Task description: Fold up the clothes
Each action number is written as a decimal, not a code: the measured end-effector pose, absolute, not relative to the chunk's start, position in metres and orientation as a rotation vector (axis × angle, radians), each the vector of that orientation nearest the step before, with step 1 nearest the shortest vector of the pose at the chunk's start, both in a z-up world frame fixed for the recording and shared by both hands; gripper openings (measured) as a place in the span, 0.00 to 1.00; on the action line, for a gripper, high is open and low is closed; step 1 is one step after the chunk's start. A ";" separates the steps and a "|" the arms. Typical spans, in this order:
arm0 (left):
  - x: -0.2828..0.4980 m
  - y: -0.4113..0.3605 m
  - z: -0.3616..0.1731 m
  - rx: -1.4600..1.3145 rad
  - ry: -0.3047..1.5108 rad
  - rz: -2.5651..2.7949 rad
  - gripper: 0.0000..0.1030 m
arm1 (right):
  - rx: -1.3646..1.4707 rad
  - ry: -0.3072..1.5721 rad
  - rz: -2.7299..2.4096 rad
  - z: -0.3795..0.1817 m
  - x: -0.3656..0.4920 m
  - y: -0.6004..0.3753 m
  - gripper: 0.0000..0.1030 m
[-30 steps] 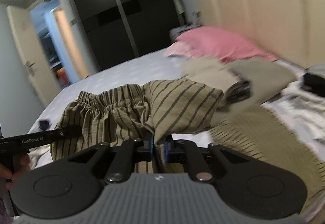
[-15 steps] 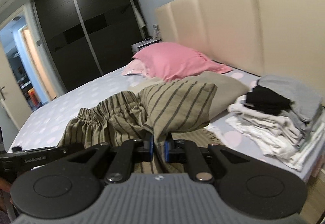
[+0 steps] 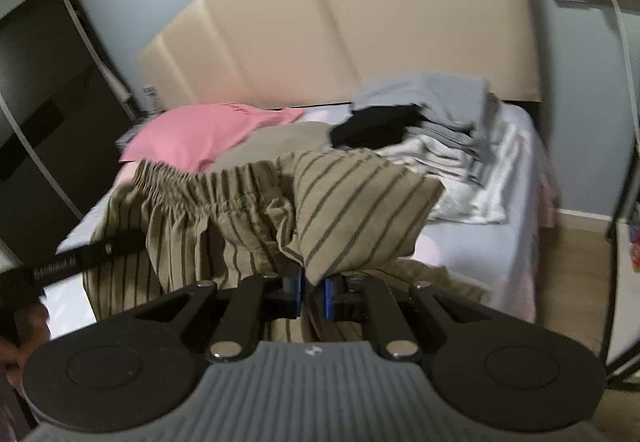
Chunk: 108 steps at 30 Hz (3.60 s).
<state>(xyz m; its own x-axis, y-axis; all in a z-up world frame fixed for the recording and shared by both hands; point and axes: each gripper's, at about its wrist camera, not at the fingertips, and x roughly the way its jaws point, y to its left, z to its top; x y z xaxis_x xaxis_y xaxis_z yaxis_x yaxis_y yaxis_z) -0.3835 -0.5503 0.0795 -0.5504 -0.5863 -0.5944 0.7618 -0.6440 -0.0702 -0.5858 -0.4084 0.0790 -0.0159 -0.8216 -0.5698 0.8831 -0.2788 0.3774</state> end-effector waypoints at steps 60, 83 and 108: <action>-0.393 -0.603 -0.029 0.817 0.426 -1.864 0.22 | 0.886 0.324 -1.736 -0.014 -0.597 -0.485 0.16; -0.401 -0.543 -0.033 0.942 0.478 -1.875 0.22 | 1.073 0.528 -1.640 -0.029 -0.578 -0.440 0.22; -0.359 -0.407 0.030 0.711 0.398 -1.785 0.49 | 0.638 0.330 -1.771 0.025 -0.562 -0.348 0.74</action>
